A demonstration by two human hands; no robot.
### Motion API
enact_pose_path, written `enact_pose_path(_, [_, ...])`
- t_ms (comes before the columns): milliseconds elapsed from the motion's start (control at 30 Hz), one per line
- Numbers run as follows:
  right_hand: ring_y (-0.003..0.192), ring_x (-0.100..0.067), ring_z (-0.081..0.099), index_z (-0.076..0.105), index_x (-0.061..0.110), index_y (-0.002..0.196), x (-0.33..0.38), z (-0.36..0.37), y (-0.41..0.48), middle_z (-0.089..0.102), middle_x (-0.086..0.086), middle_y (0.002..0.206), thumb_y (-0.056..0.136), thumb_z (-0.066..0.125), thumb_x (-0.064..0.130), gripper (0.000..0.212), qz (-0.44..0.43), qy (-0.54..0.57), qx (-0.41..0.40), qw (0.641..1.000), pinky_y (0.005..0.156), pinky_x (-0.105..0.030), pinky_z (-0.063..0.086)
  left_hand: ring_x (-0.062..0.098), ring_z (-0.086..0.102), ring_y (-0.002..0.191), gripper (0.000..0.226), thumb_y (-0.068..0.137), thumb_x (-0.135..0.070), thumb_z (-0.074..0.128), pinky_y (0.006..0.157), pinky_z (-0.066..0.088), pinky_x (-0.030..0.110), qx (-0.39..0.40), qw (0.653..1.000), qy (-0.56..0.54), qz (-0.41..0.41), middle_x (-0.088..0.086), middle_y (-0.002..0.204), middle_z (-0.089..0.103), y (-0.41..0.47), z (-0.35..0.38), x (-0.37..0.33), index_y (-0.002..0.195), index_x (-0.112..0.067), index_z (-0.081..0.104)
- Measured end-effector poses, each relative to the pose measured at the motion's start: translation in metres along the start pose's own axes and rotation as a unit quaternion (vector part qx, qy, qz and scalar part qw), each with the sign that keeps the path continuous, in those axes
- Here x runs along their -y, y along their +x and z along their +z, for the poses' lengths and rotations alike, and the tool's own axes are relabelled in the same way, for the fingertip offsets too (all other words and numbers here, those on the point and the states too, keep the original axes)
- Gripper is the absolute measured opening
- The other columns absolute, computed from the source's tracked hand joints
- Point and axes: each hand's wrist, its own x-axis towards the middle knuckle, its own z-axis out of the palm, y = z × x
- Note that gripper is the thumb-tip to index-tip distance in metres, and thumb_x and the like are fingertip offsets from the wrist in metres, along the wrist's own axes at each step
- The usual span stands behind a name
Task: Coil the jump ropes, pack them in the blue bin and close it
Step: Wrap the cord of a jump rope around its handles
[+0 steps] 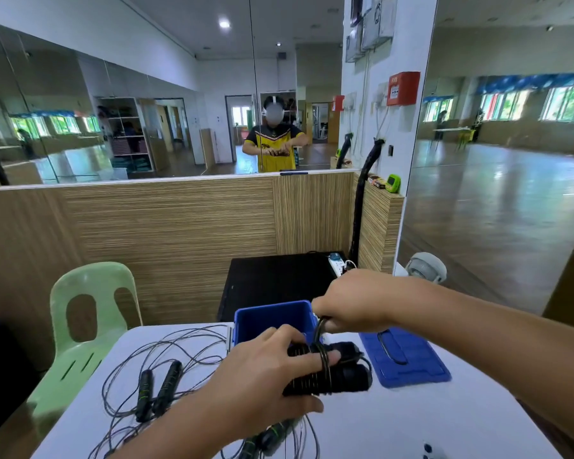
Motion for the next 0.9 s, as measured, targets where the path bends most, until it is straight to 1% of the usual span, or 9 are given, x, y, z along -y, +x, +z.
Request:
enact_pose_path(67, [0.065, -0.011, 0.046, 0.055, 0.022, 0.112, 0.003, -0.005, -0.007, 0.045, 0.009, 0.072, 0.104, 0.041, 0.039, 0.025, 0.013, 0.048, 0.010, 0.999, 0.060, -0.033, 0.036, 0.014, 0.045, 0.125, 0.066, 0.083, -0.075, 0.030, 0.082, 0.046, 0.032, 0.005, 1.000, -0.019, -0.007, -0.013, 0.147, 0.035, -0.001, 0.004, -0.002, 0.146, -0.068, 0.010])
enact_pose_path(167, [0.066, -0.009, 0.048, 0.055, 0.022, 0.091, 0.006, -0.006, -0.014, 0.051, 0.007, 0.074, 0.102, 0.042, 0.037, 0.023, 0.033, 0.168, 0.009, 0.985, 0.059, -0.030, 0.035, 0.014, 0.039, 0.128, 0.067, 0.094, -0.058, 0.043, 0.090, 0.049, 0.035, 0.005, 0.999, -0.034, -0.018, -0.016, 0.157, 0.021, 0.001, 0.010, -0.006, 0.149, -0.064, 0.004])
enact_pose_path(233, [0.065, -0.008, 0.046, 0.051, 0.024, 0.080, 0.006, -0.001, -0.019, 0.050, 0.007, 0.072, 0.102, 0.041, 0.032, 0.026, 0.045, 0.245, -0.015, 0.968, 0.059, -0.027, 0.033, 0.015, 0.038, 0.125, 0.070, 0.096, -0.049, 0.044, 0.095, 0.048, 0.035, 0.001, 0.999, -0.049, -0.020, -0.017, 0.160, 0.013, 0.002, 0.011, -0.007, 0.151, -0.061, 0.003])
enact_pose_path(333, [0.065, -0.008, 0.045, 0.048, 0.026, 0.072, 0.006, 0.010, -0.024, 0.049, 0.007, 0.071, 0.102, 0.041, 0.023, 0.030, 0.071, 0.327, -0.062, 0.940, 0.061, -0.024, 0.033, 0.012, 0.038, 0.126, 0.071, 0.096, -0.049, 0.046, 0.098, 0.047, 0.034, -0.008, 0.997, -0.075, -0.017, -0.021, 0.161, 0.009, 0.003, 0.012, -0.006, 0.153, -0.058, 0.004])
enact_pose_path(467, [0.066, -0.002, 0.055, 0.064, 0.026, 0.077, 0.011, 0.021, -0.030, 0.059, 0.010, 0.071, 0.100, 0.050, 0.025, 0.027, 0.105, 0.384, -0.125, 0.909, 0.061, -0.017, 0.039, 0.007, 0.038, 0.128, 0.072, 0.093, -0.054, 0.051, 0.100, 0.046, 0.032, -0.026, 0.993, -0.111, -0.035, -0.029, 0.158, 0.014, 0.003, 0.019, -0.002, 0.152, -0.060, 0.010])
enact_pose_path(567, [0.061, -0.003, 0.061, 0.077, 0.025, 0.088, 0.024, 0.034, -0.038, 0.064, 0.010, 0.073, 0.099, 0.059, 0.027, 0.021, 0.129, 0.453, -0.206, 0.858, 0.053, -0.018, 0.047, 0.004, 0.041, 0.125, 0.071, 0.090, -0.056, 0.054, 0.101, 0.046, 0.031, -0.042, 0.988, -0.136, -0.052, -0.034, 0.154, 0.018, 0.002, 0.022, 0.000, 0.150, -0.063, 0.017])
enact_pose_path(700, [0.090, -0.004, 0.059, 0.076, 0.034, 0.112, 0.047, 0.057, -0.037, 0.056, 0.015, 0.090, 0.100, 0.058, 0.026, 0.023, 0.175, 0.436, -0.305, 0.829, 0.063, -0.011, 0.046, 0.002, 0.043, 0.121, 0.066, 0.087, -0.055, 0.054, 0.097, 0.047, 0.028, -0.060, 0.984, -0.150, -0.075, -0.036, 0.150, 0.023, 0.003, 0.022, -0.002, 0.149, -0.056, 0.030])
enact_pose_path(800, [0.096, -0.003, 0.056, 0.075, 0.029, 0.119, 0.058, 0.068, -0.033, 0.051, 0.017, 0.095, 0.101, 0.056, 0.022, 0.027, 0.202, 0.454, -0.326, 0.804, 0.068, -0.013, 0.050, 0.002, 0.044, 0.122, 0.066, 0.086, -0.056, 0.053, 0.095, 0.048, 0.028, -0.062, 0.985, -0.138, -0.085, -0.035, 0.151, 0.025, 0.003, 0.025, -0.005, 0.148, -0.054, 0.032])
enact_pose_path(900, [0.094, -0.005, 0.059, 0.077, 0.029, 0.115, 0.065, 0.073, -0.031, 0.055, 0.018, 0.092, 0.099, 0.061, 0.019, 0.025, 0.215, 0.467, -0.359, 0.779, 0.069, -0.022, 0.057, 0.002, 0.046, 0.123, 0.068, 0.082, -0.058, 0.053, 0.095, 0.049, 0.029, -0.063, 0.983, -0.143, -0.101, -0.035, 0.150, 0.029, 0.004, 0.029, -0.006, 0.148, -0.055, 0.034])
